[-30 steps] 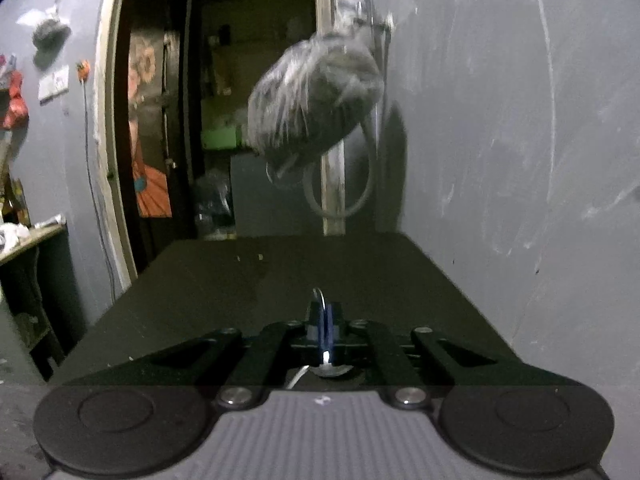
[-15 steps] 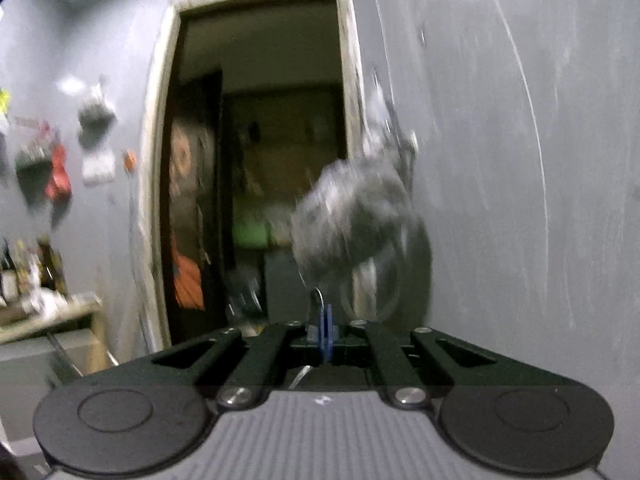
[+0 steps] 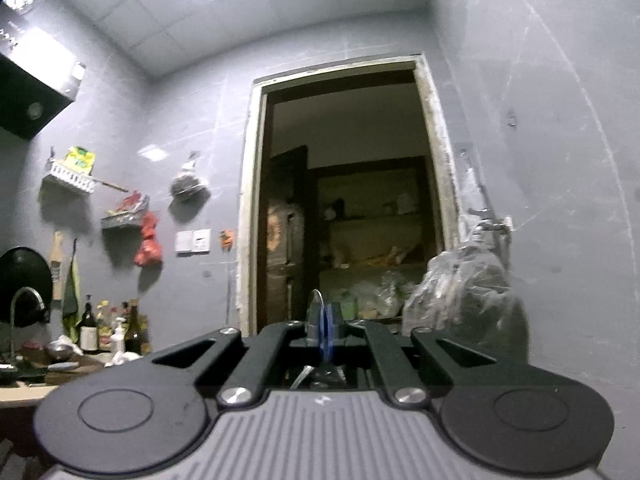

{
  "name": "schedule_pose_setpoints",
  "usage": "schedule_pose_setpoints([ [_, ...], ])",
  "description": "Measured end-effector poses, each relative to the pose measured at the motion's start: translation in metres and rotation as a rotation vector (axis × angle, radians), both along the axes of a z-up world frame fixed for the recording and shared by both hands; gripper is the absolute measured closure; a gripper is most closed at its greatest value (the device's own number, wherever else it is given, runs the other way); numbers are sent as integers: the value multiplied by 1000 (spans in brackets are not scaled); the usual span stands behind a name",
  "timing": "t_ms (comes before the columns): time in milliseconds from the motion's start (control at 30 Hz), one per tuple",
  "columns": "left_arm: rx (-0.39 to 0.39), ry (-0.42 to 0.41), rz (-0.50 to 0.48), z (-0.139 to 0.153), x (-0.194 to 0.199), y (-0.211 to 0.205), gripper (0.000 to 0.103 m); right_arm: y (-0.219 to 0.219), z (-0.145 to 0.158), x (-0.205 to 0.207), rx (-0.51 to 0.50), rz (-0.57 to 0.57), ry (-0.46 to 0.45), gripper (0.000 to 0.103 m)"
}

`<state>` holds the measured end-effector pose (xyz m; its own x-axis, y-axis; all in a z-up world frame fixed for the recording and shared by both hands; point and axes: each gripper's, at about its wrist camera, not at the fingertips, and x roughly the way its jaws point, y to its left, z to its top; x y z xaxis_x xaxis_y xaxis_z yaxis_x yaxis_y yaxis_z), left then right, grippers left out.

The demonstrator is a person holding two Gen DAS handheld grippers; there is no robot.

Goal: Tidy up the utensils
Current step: 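Lift the silver spoon and carry it above the caddy with the right tool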

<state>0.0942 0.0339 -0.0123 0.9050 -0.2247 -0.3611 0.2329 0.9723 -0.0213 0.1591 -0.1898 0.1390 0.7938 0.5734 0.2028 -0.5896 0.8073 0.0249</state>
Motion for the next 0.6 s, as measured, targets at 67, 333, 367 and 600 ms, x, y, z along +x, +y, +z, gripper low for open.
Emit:
schedule_pose_setpoints([
  [67,-1,0,0,0,0,0,24,6,-2,-3,-19,6,-5,101],
  [333,-1,0,2,-1,-3,0,24,25,-21,-21,-105,2,-32,101],
  [367,-1,0,3,-1,-3,0,24,26,-23,-23,-111,0,-37,101],
  [600,-1,0,3,-1,-4,0,24,29,-39,-30,-142,-4,-24,101],
])
